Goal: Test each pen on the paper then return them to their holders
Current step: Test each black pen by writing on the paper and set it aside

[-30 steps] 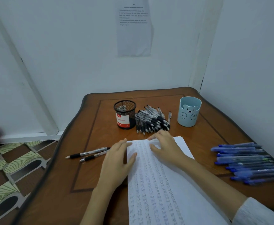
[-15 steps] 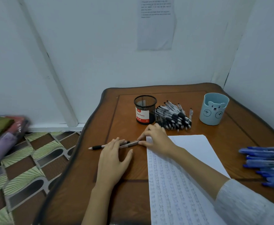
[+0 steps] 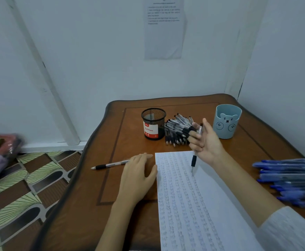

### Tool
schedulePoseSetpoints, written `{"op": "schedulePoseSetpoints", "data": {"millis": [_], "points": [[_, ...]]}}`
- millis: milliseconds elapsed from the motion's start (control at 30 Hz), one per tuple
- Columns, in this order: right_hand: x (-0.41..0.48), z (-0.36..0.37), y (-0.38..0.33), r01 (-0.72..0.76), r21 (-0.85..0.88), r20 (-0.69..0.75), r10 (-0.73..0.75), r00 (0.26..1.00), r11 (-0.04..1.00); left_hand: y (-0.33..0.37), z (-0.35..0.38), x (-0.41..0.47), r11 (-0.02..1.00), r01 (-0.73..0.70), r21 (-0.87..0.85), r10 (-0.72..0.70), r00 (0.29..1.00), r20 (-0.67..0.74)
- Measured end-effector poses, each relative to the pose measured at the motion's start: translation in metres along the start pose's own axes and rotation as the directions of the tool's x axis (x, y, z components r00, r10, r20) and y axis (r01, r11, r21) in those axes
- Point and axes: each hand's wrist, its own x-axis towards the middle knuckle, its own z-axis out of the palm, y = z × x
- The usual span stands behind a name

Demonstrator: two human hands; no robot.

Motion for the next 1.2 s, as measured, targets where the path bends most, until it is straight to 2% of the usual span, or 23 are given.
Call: {"op": "schedulePoseSetpoints", "data": {"millis": [267,400,533,600,700,833,1000,1067,1200], "points": [[-0.012,-0.029,-0.026,0.047,0.068,-0.059,-0.043,0.997,0.997,0.033,0.023,0.022,0.983,-0.179,0.023,0.171,0.964,0.205],[-0.017,-0.036,-0.033,0.119,-0.096,-0.136,-0.131,0.982,0.988,0.036,0.032,0.035,0.973,-0.229,0.025,0.211,0.927,0.311],[-0.012,-0.049,-0.031,-0.010,0.011,-0.151,0.011,0.989,1.000,0.030,0.043,0.045,0.960,-0.278,0.019,0.248,0.885,0.394],[-0.009,-0.056,-0.029,-0.078,-0.054,-0.179,0.067,0.982,0.996,0.027,0.044,0.047,0.959,-0.283,-0.001,0.260,0.879,0.400],[-0.005,-0.058,-0.023,-0.073,-0.165,-0.202,0.039,0.979,0.984,0.024,0.043,0.051,0.938,-0.347,0.006,0.318,0.865,0.387],[0.004,-0.056,-0.006,-0.027,-0.475,-0.230,-0.094,0.969,0.880,0.020,0.042,0.055,0.921,-0.388,-0.040,0.376,0.853,0.361],[0.013,-0.046,0.004,0.119,-0.610,-0.121,-0.241,0.963,0.783,0.016,0.045,0.055,0.910,-0.396,-0.120,0.412,0.845,0.339],[0.016,-0.048,0.006,0.172,-0.692,-0.064,-0.298,0.953,0.701,0.015,0.045,0.055,0.919,-0.369,-0.138,0.393,0.843,0.366],[0.020,-0.050,0.012,0.169,-0.860,-0.063,-0.430,0.901,0.481,0.014,0.046,0.056,0.926,-0.351,-0.140,0.377,0.843,0.384]]}}
